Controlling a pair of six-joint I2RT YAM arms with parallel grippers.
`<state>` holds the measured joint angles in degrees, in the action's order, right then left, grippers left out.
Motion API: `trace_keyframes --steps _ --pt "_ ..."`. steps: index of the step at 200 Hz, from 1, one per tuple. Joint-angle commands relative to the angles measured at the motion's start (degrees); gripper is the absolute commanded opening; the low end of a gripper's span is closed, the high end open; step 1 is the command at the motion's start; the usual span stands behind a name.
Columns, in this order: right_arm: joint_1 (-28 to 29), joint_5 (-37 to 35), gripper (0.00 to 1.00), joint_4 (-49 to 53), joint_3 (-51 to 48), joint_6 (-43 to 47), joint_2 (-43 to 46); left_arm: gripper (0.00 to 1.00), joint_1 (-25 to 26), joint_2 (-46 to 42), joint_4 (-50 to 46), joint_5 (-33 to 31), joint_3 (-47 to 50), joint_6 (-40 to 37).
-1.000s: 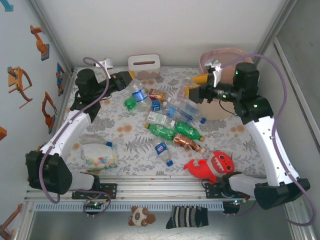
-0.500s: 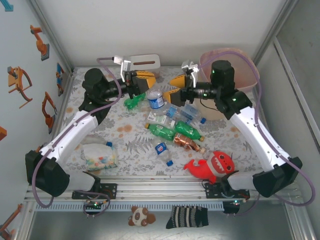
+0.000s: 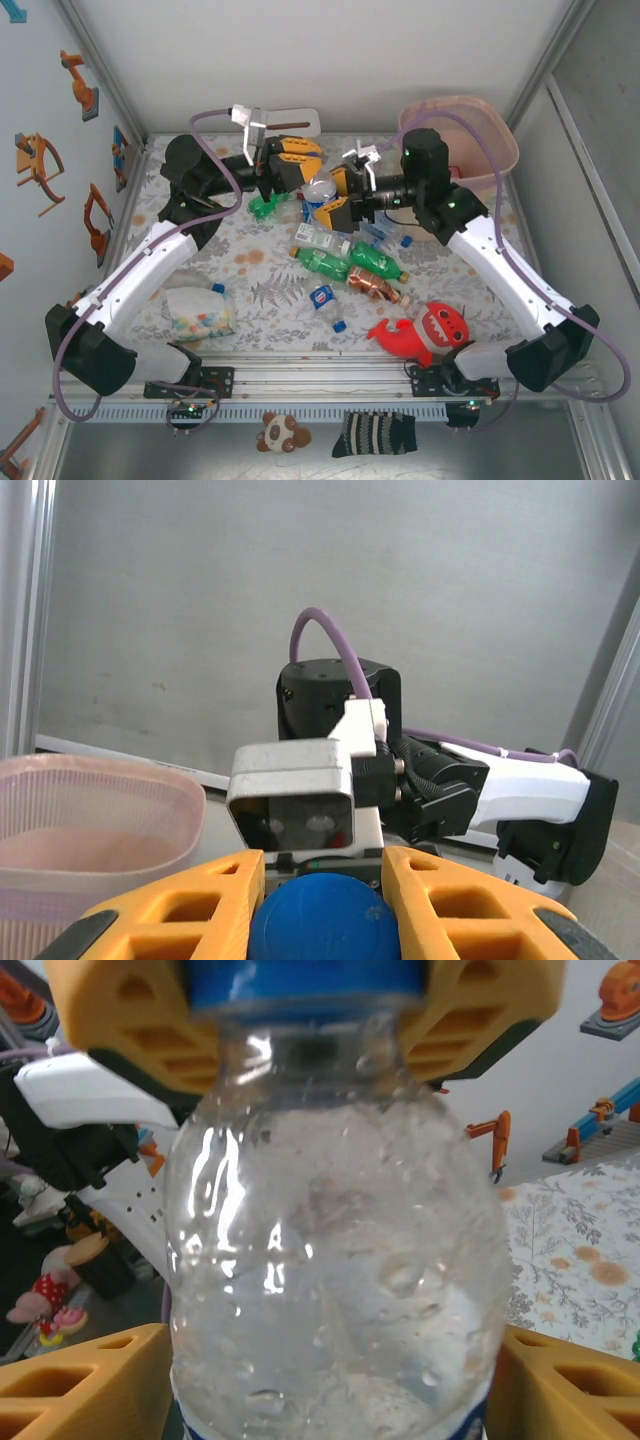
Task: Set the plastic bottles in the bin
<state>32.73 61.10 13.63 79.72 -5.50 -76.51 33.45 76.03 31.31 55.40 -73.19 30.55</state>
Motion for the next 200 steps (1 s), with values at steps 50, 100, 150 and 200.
trace_keyframes --steps 50,100,150,200 --pt "0.40 1.42 0.55 -0.46 0.33 0.93 1.19 0.45 0.47 -2.83 0.96 -1.30 -0.07 -2.66" --pt "0.40 -2.08 0.51 -0.15 1.22 -0.21 2.10 0.72 0.30 -7.51 -4.62 -6.05 2.51 -7.33" --pt "-0.66 -13.92 0.51 3.94 3.90 1.01 3.47 0.78 0.30 -13.88 -13.08 -12.43 5.50 -14.19" --pt "-7.39 -29.27 0.51 10.62 10.67 -2.64 0.74 0.81 0.08 -19.20 -21.96 -22.81 8.17 -18.26"
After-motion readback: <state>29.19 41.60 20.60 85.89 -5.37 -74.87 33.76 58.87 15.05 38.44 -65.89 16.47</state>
